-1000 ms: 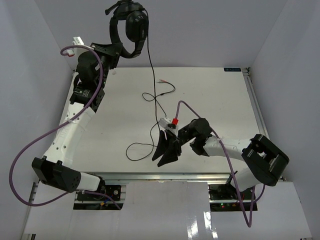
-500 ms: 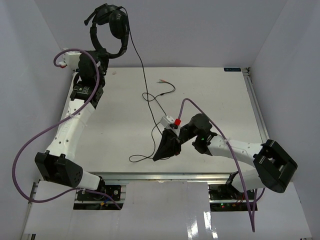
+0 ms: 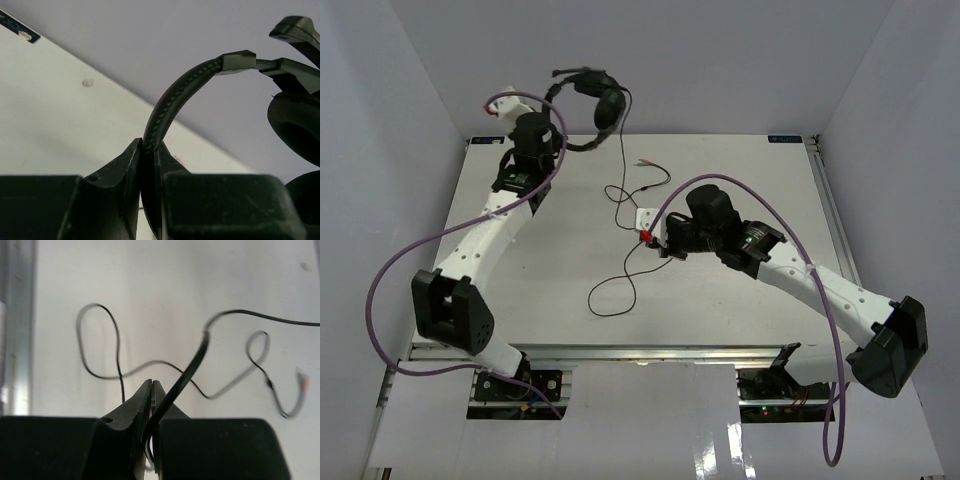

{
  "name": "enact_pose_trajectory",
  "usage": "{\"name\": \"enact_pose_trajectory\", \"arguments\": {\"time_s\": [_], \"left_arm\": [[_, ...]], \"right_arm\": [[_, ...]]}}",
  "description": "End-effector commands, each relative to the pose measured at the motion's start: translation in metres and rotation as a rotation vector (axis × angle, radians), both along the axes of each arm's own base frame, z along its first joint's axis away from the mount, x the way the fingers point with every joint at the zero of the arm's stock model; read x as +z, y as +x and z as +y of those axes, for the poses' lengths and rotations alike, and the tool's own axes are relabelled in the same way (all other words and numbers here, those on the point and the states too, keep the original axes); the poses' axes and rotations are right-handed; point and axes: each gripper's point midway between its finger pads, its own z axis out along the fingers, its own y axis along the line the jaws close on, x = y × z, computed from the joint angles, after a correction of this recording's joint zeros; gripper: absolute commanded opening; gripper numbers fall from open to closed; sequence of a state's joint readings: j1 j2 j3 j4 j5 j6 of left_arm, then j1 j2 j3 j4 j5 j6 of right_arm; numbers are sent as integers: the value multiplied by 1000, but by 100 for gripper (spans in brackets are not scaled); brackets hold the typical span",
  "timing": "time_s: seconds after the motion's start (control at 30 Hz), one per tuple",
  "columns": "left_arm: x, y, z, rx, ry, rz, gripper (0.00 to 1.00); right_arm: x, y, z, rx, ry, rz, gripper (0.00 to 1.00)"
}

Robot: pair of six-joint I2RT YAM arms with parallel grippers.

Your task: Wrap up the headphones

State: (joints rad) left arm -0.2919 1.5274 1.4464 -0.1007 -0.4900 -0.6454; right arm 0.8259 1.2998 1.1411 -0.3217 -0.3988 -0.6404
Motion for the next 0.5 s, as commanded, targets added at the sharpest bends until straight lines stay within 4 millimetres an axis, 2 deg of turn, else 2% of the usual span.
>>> {"name": "enact_pose_trajectory", "arguments": {"time_s": [0.0, 0.03, 0.13, 0.23, 0.3, 0.33, 0.37, 0.43, 0.47], "left_arm": [[-73, -1, -104, -342, 251, 118, 0], [-85, -3, -124, -403, 283, 133, 0], [-113, -12, -165, -558, 352, 172, 0], [-141, -29, -189, -695, 392, 220, 0], [-165, -50, -195, -775, 411, 257, 0], [-171, -60, -197, -809, 413, 261, 0], [-174, -71, -197, -842, 412, 256, 0], [-159, -90, -196, -887, 398, 199, 0], [-161, -97, -193, -896, 397, 187, 0]], "right_arm": [[15, 64, -82, -195, -417, -517, 8], [21, 71, -89, -212, -457, -571, 8], [45, 86, -102, -257, -508, -690, 8], [70, 98, -114, -296, -516, -761, 8], [88, 107, -119, -344, -472, -779, 8], [94, 111, -122, -366, -452, -778, 8], [98, 115, -126, -387, -428, -775, 8], [100, 122, -133, -414, -390, -767, 8], [98, 125, -137, -430, -375, -770, 8]]}}
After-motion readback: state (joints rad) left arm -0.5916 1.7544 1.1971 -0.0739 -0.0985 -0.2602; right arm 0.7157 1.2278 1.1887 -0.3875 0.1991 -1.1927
